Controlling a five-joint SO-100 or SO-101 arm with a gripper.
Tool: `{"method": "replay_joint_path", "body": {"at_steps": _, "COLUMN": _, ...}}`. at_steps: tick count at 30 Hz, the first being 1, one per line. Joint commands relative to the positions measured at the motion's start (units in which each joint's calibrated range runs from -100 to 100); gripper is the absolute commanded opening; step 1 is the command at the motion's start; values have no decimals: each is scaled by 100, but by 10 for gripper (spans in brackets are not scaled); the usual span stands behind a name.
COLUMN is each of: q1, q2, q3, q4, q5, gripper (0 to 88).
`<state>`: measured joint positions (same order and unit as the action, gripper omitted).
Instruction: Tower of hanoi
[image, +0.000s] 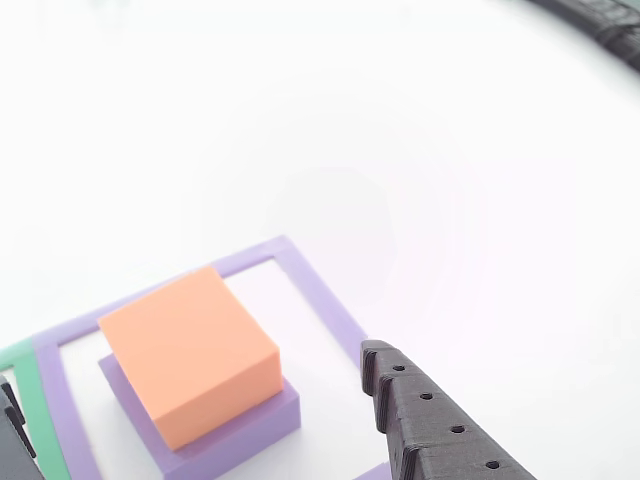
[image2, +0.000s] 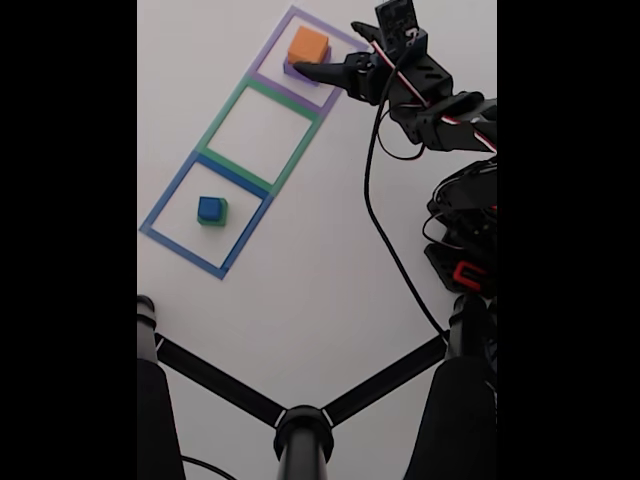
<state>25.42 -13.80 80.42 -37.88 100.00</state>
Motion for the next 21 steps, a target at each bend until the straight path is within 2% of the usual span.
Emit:
{"method": "replay_joint_path", "body": {"at_steps": 1, "q1": -68, "q2": 635, "q3": -259, "q4": -862, "q5": 0, "gripper": 420}}
{"method": "replay_joint_path", "body": {"at_steps": 7, "q1": -91, "q2": 1557, "q3": -613, "q4": -1550, "q5": 0, "gripper": 418}}
{"method": "replay_joint_path", "body": {"at_steps": 21, "q1": -213, "q2": 2574, "q3": -1204, "q4": -2044, "q5": 0, "gripper": 417}}
